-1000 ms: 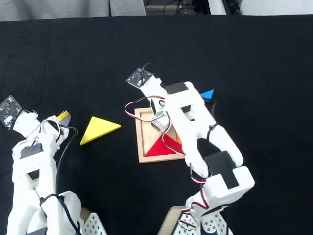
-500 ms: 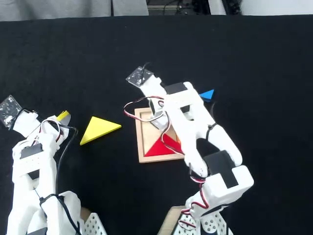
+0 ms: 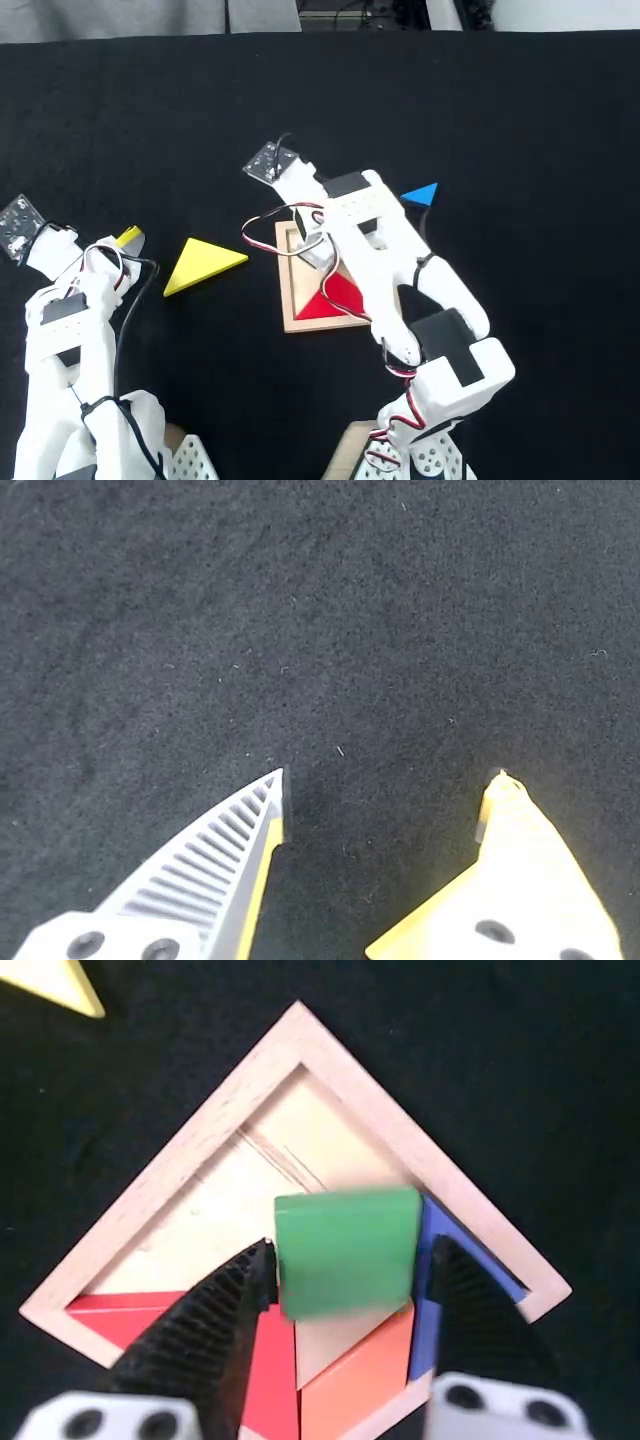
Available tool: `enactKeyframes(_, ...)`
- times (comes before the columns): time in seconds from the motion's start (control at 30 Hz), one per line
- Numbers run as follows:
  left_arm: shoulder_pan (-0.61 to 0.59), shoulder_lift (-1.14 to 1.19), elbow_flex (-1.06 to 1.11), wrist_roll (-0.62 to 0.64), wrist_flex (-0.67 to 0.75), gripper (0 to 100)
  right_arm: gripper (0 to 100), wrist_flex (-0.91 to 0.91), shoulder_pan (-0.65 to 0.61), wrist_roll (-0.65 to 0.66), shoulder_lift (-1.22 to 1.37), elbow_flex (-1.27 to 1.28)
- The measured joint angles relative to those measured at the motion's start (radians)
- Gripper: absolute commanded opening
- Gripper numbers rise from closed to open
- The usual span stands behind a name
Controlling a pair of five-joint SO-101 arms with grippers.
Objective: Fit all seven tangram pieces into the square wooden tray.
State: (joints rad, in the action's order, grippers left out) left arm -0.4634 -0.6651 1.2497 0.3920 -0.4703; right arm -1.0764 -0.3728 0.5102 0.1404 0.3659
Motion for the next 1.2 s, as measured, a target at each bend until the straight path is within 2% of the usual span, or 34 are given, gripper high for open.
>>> enactKeyframes(0.3,0.000,0.000,0.000,0.000,0.000,31,24.5,-0.005,0.000,0.000,0.000,0.000)
enactKeyframes(0.5,0.000,0.000,0.000,0.000,0.000,31,1.8,-0.014,0.000,-0.003,-0.003,0.000)
enactKeyframes(0.53,0.000,0.000,0.000,0.000,0.000,31,0.8,-0.014,0.000,-0.020,-0.012,0.000)
enactKeyframes(0.73,0.000,0.000,0.000,0.000,0.000,31,2.8,0.060,-0.005,-0.124,-0.038,0.000)
enactKeyframes(0.93,0.000,0.000,0.000,0.000,0.000,31,2.8,0.106,-0.061,-0.140,0.064,-0.003)
enactKeyframes(1.2,0.000,0.000,0.000,0.000,0.000,31,2.8,0.109,-0.066,-0.140,0.140,-0.081)
